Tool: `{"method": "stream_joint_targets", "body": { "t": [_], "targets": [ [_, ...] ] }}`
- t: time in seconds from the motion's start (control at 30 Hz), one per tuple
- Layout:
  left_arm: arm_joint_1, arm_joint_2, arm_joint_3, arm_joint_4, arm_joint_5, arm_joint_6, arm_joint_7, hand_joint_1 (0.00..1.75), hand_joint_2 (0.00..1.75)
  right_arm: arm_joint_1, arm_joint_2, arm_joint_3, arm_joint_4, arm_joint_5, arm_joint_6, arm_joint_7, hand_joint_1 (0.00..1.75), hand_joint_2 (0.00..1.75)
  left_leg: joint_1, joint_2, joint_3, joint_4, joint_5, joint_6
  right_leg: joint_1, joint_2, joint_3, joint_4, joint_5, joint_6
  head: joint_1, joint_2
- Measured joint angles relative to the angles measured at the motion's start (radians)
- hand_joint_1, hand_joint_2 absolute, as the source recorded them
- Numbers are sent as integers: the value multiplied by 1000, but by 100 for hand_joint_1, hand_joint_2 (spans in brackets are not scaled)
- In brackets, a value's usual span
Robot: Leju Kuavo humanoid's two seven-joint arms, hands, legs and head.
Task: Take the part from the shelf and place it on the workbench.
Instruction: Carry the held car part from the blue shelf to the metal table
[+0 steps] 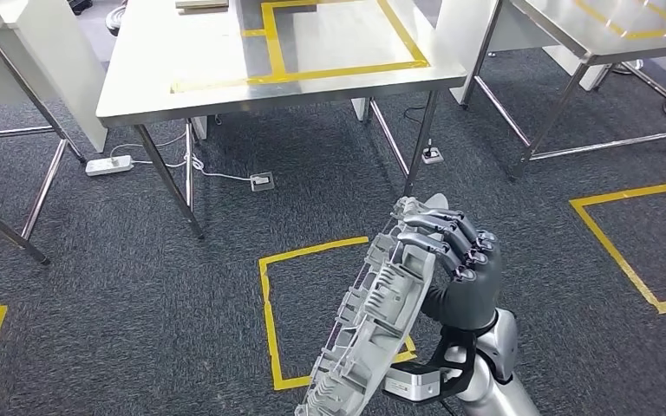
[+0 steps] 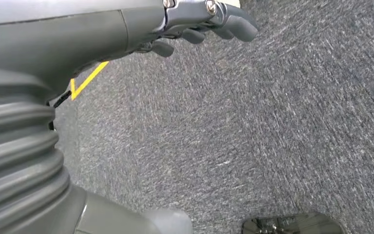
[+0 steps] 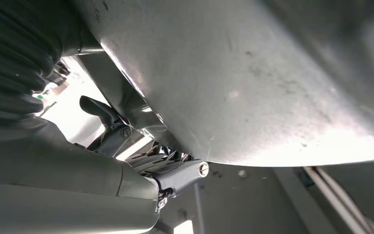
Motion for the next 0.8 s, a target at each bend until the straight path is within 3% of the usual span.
{"method": "stream_joint_targets", "body": {
  "t": [0.07, 0.1, 0.2, 0.23, 0.27, 0.3, 0.37, 0.43, 0.53, 0.6, 0.7, 0.73, 0.77, 0.8],
  "targets": [
    [-1, 0, 0, 0, 2, 2, 0, 0, 175, 0, 0, 0, 0, -4, 2, -1, 175, 175, -1, 2, -1, 18, -11, -11, -7, 3, 16, -10, -4, -9, -3, 0],
    [-2, -1, 0, 0, 2, 2, -1, 0, 175, -1, 1, 0, 0, -6, 3, -1, 175, 175, -1, 2, -18, 54, -26, -16, -11, 3, 26, -15, -7, -14, -5, 0],
    [1, -1, 0, 0, 3, 2, -1, 0, 175, -1, 1, 0, 1, -8, 6, 0, 175, 175, 2, 1, -134, 238, -77, -26, -13, 3, 48, -16, -26, -23, -8, 0],
    [3, -1, 0, 0, 4, 2, 0, 0, 175, -1, 1, 0, 1, -9, 7, 0, 175, 175, 2, 1, -164, 271, -71, -27, -13, 4, 57, -16, -34, -23, -8, 0],
    [4, 0, 0, 0, 4, 2, 0, 0, 175, 0, 1, 0, 1, -11, 8, 0, 175, 175, 3, 1, -176, 268, -45, -28, -13, 6, 67, -16, -42, -22, -8, 0],
    [5, 0, 0, 0, 5, 2, 0, 0, 175, 0, 1, 0, 1, -14, 10, 0, 175, 175, 3, 1, -169, 226, -2, -27, -14, 7, 80, -16, -52, -19, -8, 0],
    [5, 0, 0, 1, 5, 3, 1, 0, 175, -1, 1, 0, 1, -23, 15, 0, 175, 175, 4, 0, -125, 99, 80, -26, -14, 8, 102, -14, -75, -10, -9, 0],
    [4, -1, 0, 1, 5, 3, 1, 0, 175, -3, 1, 0, 1, -32, 22, 0, 175, 175, 3, -2, -92, 24, 94, -14, -11, 10, 110, -13, -93, 2, -9, 0],
    [3, -2, 0, 2, 6, 3, 1, 0, 175, -4, 1, 1, 1, -43, 31, -1, 175, 175, 4, -4, -78, 10, 70, 13, -9, 10, 119, -7, -99, 18, -5, 0],
    [3, -3, 0, 2, 6, 3, 0, 0, 175, -7, 1, 1, 1, -46, 32, 0, 175, 175, 6, -6, -64, 8, 60, 25, -11, 7, 93, 48, -114, 27, -3, 0],
    [3, -3, 0, 2, 5, 4, -1, 0, 175, -5, 1, 1, 1, -46, 31, 0, 175, 175, 5, -6, -47, 7, 41, 32, -13, 4, -30, 226, -170, 36, -1, 0],
    [4, -3, 0, 2, 5, 6, 0, 0, 175, -3, 1, 1, 1, -46, 30, 0, 175, 175, 4, -6, -38, 7, 33, 32, -13, 4, -65, 261, -176, 36, -1, 0],
    [5, -3, 0, 2, 5, 8, 0, 0, 175, -1, 1, 1, 1, -45, 28, 0, 175, 175, 3, -6, -28, 7, 25, 32, -13, 4, -84, 262, -162, 33, -1, 0],
    [6, -3, 0, 2, 5, 11, 1, 0, 175, 0, 1, 1, 1, -43, 26, 0, 175, 175, 2, -7, -16, 7, 17, 31, -11, 4, -85, 229, -128, 28, -1, 0]
  ]
}}
